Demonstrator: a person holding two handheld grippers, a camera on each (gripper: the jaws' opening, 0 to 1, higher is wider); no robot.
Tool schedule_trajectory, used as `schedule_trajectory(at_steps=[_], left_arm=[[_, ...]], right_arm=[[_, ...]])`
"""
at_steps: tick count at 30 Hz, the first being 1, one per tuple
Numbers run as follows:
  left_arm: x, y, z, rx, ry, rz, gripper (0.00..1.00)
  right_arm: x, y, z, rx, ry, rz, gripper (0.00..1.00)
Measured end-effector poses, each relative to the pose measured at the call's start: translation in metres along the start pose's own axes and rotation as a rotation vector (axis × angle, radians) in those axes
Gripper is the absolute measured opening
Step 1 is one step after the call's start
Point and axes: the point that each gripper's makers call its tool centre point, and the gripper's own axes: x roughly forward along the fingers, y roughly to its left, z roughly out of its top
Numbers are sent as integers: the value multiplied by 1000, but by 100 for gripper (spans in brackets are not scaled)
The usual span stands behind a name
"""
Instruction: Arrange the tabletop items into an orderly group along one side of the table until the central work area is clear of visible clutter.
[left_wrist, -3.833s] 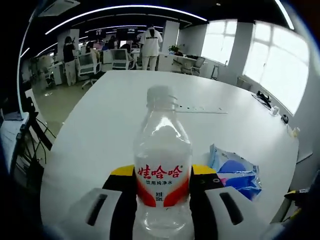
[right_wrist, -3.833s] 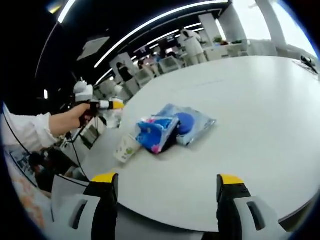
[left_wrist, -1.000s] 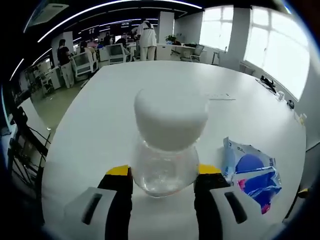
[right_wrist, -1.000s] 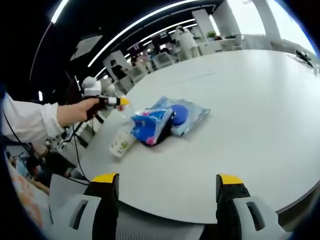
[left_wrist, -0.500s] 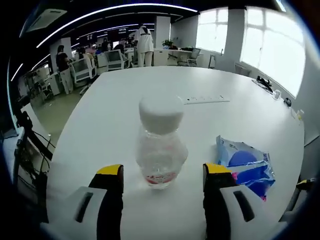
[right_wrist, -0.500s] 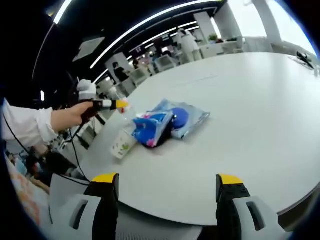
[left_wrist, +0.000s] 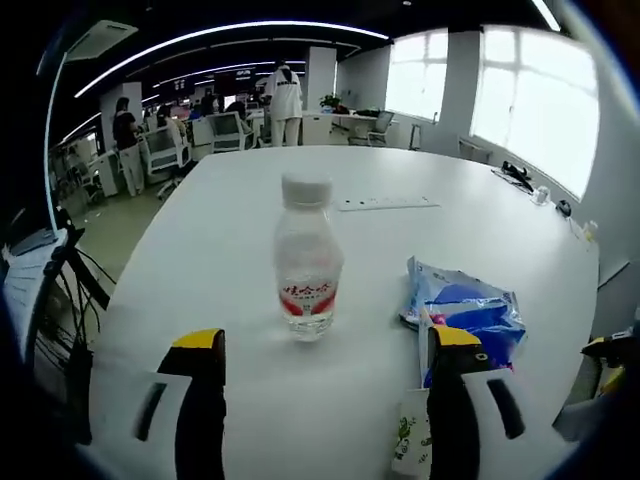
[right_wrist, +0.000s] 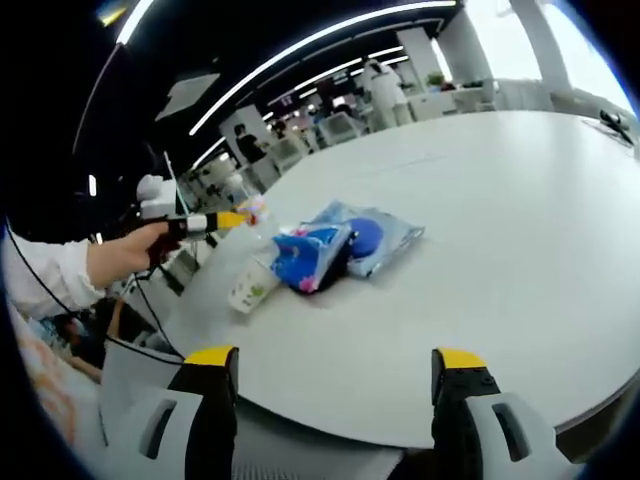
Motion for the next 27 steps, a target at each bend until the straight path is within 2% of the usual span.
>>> schedule_trajectory(at_steps=[4, 6, 11, 14, 17, 21, 23, 27], left_arm=[[-22, -1, -5, 10, -40, 14, 83], [-36, -1, -2, 31, -86, 29, 79], [-62, -13, -3, 76, -151, 5, 86], [-77, -23, -11, 121, -163, -2, 88], [-87, -27, -19, 97, -180, -12, 84], [-96, -27, -31, 89, -172, 5, 92], [-102, -28, -36, 110, -168, 4, 95], [-113, -28, -42, 124, -164, 6, 97]], right_arm=[[0, 1, 1, 53, -20, 20, 80], [0, 1, 2, 64, -25, 26, 80], [3, 6, 5, 46, -21, 41, 80], [6, 10, 6, 38, -16, 55, 80], [9, 15, 6, 30, -10, 68, 80], [14, 23, 4, 21, 4, 88, 80], [15, 27, 4, 18, 7, 97, 80], [18, 32, 8, 40, -1, 118, 80]])
